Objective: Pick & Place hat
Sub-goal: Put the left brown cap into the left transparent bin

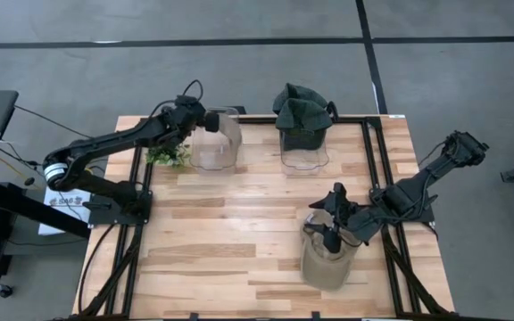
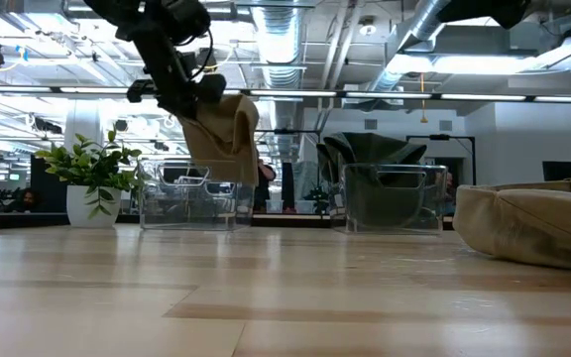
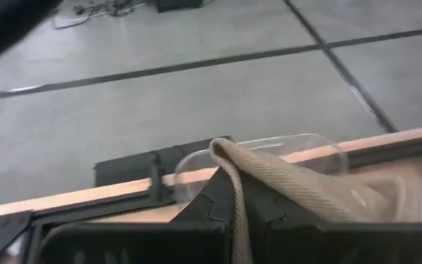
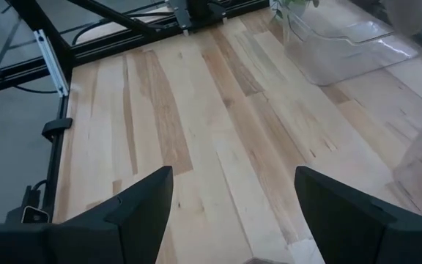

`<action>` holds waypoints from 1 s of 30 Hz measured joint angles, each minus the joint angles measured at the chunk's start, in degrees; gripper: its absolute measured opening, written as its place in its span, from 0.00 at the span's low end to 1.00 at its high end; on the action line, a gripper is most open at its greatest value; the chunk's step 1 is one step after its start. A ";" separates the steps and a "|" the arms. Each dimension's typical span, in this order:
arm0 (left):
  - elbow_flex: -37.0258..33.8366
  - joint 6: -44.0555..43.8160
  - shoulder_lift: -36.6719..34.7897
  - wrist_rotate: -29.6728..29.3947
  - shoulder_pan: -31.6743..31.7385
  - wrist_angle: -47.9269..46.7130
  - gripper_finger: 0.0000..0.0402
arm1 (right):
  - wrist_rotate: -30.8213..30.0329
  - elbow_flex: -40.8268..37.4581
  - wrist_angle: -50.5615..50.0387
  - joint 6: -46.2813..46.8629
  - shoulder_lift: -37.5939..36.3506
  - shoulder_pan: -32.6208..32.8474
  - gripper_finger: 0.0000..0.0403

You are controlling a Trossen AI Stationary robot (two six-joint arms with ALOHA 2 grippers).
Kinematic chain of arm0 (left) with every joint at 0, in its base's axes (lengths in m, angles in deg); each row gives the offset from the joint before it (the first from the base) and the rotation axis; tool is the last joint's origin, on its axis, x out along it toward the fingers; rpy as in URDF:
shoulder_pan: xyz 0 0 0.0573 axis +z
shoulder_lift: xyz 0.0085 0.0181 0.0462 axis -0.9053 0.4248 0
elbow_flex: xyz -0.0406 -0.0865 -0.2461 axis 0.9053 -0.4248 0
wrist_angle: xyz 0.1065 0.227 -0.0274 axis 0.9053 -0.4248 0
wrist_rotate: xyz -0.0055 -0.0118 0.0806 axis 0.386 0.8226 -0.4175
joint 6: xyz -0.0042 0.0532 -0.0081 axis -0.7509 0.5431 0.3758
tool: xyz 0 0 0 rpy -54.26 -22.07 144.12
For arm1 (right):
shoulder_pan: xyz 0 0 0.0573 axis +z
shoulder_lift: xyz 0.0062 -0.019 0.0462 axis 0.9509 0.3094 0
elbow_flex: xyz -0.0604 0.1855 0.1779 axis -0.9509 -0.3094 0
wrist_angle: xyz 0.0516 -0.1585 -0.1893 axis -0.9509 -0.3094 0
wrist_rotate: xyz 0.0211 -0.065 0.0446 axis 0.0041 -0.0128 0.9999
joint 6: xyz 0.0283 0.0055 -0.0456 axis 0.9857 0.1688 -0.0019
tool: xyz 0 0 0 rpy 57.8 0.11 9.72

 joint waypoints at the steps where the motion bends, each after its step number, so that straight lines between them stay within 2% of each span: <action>1: 0.00 -0.02 0.00 0.21 0.77 -0.41 0.01 | -0.01 0.00 0.00 0.03 0.00 0.10 0.68; 7: 0.00 -2.31 0.89 2.57 3.90 -3.19 0.01 | -0.02 0.00 -0.05 0.06 0.00 0.14 0.68; 12: 0.00 -4.44 2.93 2.46 4.36 -7.36 0.01 | -0.04 0.00 -0.31 0.04 0.00 0.14 0.68; 18: 0.00 -4.51 5.23 2.49 4.38 -7.96 0.01 | -0.02 0.00 -0.31 0.57 0.00 0.24 0.68; 24: 0.00 -4.26 5.44 1.59 6.24 -12.26 0.01 | 0.02 0.00 -0.29 0.59 0.00 0.75 0.68; 30: 0.00 -4.22 5.44 1.24 6.72 -12.30 0.01 | 0.00 0.00 -0.28 0.59 0.00 0.71 0.68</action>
